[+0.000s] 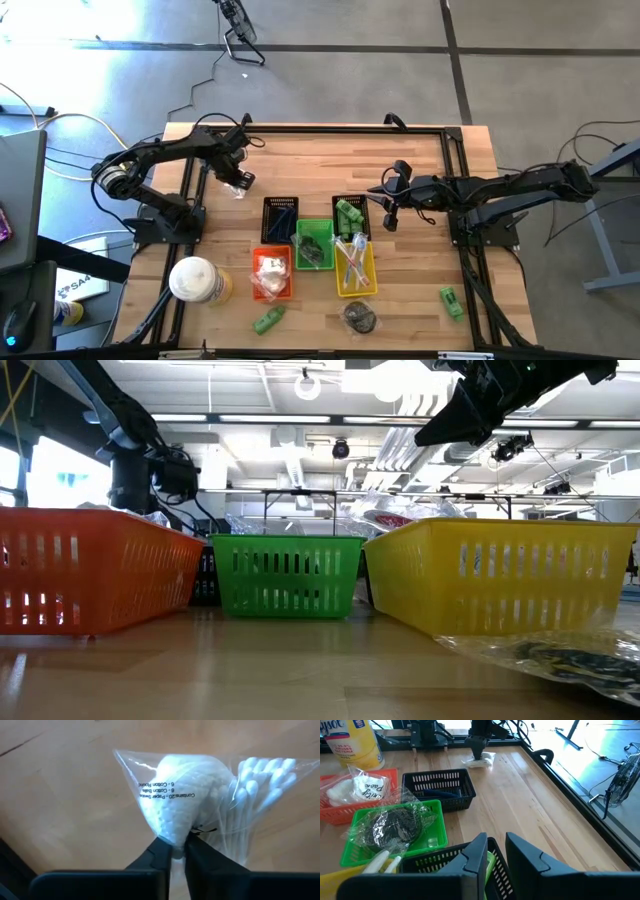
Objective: Pick & Place Travel size toiletries
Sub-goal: Put the white vanity pack into the orange bin
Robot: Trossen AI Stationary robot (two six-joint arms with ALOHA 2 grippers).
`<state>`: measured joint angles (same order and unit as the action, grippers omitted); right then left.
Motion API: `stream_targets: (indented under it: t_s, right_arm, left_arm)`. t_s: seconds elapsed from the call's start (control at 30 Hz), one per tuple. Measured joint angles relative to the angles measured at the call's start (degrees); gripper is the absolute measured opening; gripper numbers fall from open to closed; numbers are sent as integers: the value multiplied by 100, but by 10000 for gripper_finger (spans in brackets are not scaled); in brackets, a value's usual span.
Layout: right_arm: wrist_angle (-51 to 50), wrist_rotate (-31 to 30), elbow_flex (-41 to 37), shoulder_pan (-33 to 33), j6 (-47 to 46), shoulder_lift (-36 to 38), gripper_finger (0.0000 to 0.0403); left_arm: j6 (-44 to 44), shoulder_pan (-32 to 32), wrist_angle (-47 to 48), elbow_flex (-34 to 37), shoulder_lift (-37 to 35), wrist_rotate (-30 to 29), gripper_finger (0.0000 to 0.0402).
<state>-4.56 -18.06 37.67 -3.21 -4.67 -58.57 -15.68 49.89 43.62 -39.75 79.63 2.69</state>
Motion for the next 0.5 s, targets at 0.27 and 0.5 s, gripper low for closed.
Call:
stream_targets:
  t_s: [0.27,0.5]
  right_arm:
    - [-213,2,0,-1,-2,2,63]
    - [-210,0,-1,-2,205,2,63]
  left_arm:
    - [107,-2,2,15,-194,5,8]
    - [116,-2,4,20,-753,534,6]
